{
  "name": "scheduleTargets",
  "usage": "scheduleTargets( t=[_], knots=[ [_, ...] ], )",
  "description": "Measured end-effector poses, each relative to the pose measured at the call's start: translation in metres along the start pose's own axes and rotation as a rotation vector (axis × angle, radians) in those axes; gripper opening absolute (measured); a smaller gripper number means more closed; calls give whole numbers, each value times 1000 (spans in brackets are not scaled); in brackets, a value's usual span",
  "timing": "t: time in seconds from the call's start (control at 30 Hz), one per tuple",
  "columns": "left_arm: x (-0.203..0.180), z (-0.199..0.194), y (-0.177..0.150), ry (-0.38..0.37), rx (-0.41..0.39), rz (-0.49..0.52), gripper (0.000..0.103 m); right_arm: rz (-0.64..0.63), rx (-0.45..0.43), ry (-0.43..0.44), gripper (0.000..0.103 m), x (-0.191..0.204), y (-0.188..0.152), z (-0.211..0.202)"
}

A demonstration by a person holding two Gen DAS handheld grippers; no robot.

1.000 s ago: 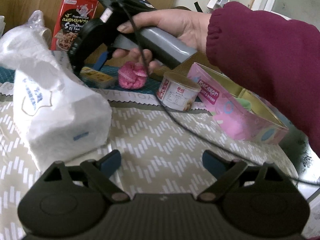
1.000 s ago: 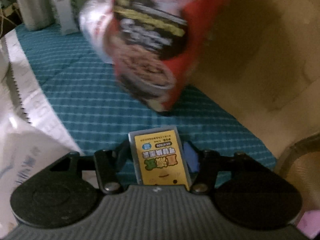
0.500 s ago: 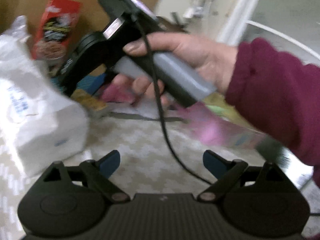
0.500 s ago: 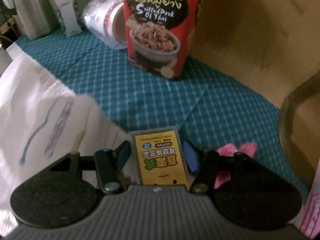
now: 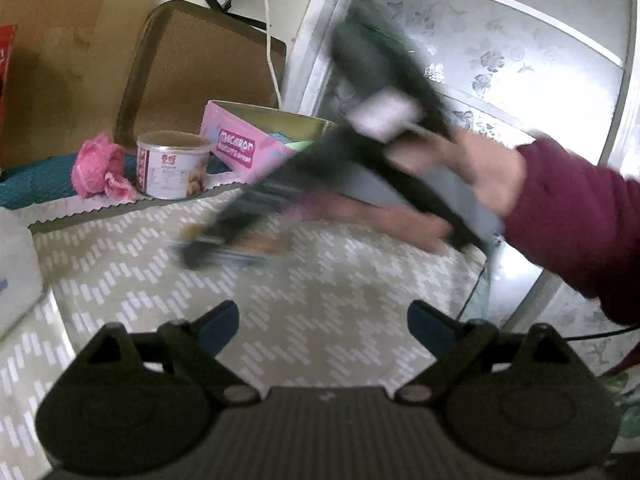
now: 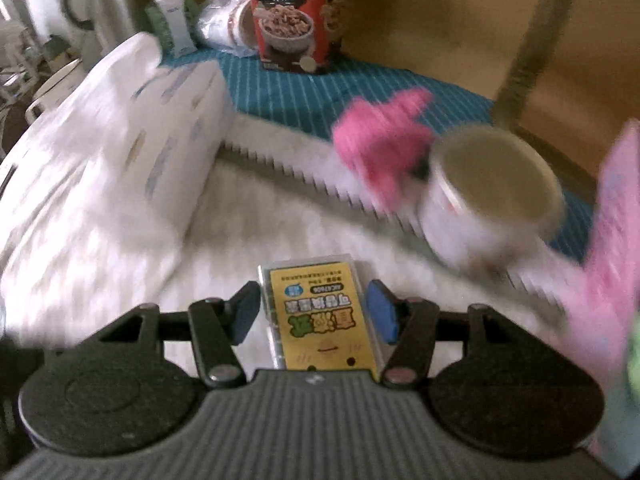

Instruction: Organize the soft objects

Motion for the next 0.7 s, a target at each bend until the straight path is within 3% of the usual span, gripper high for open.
scheduleTargets(
  t=[0.17,0.3,0.4,0.5,0.57,0.7],
  knots=[
    [8,-1,1,38,-3,-59,96,2,-114,-34,63,-19,-79,-44],
    [21,9,4,104,43,-197,95,-38,-257,-74,81,-15,-143,-69],
    [14,21,11,113,49,-253,91,-7,-383,-94,84,-14,-177,-86],
    [-1,42,22,142,88,-233,86,39,-466,-122,85,-18,-195,-91],
    [-8,61,30,199,138,-219,83,58,-472,-134,85,-23,-196,-91],
    [-13,74,37,219,150,-268,84,29,-475,-128,85,-22,-186,-86]
  ],
)
Point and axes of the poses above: each gripper's, at about its wrist camera, not at the fingertips, and z roughly the way its jaws point, x to its left, y to its top, the point moved 4 cm from there along z, roughly the way its jaws point, and after that the axes turned 3 degrees about z, right-handed, at the moved point
